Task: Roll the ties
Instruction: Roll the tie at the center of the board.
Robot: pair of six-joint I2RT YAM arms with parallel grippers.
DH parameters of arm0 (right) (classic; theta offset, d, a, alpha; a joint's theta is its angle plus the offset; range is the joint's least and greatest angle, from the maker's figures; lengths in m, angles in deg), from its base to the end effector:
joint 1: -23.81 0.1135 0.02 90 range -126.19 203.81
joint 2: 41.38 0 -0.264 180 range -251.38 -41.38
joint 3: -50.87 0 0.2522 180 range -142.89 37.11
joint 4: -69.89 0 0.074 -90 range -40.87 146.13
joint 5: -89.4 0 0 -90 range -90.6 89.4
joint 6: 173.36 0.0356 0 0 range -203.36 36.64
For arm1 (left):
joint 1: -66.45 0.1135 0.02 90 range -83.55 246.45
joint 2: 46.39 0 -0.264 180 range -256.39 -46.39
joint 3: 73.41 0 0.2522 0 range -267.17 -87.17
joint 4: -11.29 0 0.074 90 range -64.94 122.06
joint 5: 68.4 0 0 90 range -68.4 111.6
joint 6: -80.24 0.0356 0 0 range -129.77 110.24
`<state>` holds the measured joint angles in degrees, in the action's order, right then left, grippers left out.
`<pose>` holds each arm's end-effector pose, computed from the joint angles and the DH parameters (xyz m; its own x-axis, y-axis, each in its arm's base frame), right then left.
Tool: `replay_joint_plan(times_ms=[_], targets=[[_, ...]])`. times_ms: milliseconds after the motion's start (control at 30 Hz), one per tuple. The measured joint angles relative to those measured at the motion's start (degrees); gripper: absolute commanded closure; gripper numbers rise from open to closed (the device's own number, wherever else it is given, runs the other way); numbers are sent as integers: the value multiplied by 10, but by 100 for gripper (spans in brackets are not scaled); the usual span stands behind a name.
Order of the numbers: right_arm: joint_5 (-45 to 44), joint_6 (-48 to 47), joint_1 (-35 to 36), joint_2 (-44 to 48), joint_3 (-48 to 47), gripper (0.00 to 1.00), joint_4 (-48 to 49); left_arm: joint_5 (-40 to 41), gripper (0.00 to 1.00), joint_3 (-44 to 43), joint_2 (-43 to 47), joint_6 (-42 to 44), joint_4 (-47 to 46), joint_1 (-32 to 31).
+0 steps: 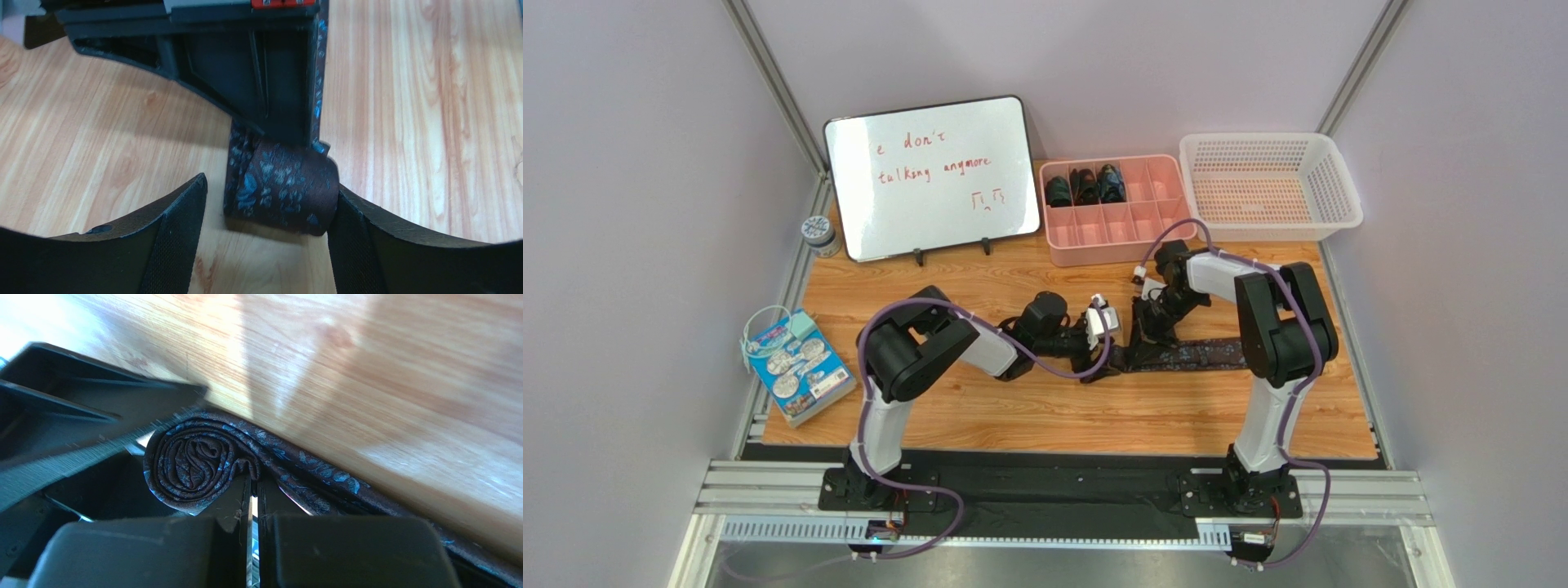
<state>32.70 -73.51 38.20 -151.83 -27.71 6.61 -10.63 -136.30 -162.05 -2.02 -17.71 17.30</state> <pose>0.3023 0.0977 0.1244 -0.9779 -0.1033 0.1820 0.0074 0.8521 0.5234 0.2356 -0.3015 0.1087 -0.1321 0.3269 -0.9358 0.9859 0.1414 -0.0898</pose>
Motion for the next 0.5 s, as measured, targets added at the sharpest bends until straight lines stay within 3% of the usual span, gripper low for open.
replay_joint_plan(times_ms=[267,400,500], targets=[[-14,22,8,0,-5,100,-4,-27,37,1,-32,-85,-80,-3],[-17,29,9,-1,-7,100,-6,-21,56,9,-38,-107,-109,-3],[-19,33,9,-2,-8,100,-8,-7,64,16,-39,-108,-122,-7]])
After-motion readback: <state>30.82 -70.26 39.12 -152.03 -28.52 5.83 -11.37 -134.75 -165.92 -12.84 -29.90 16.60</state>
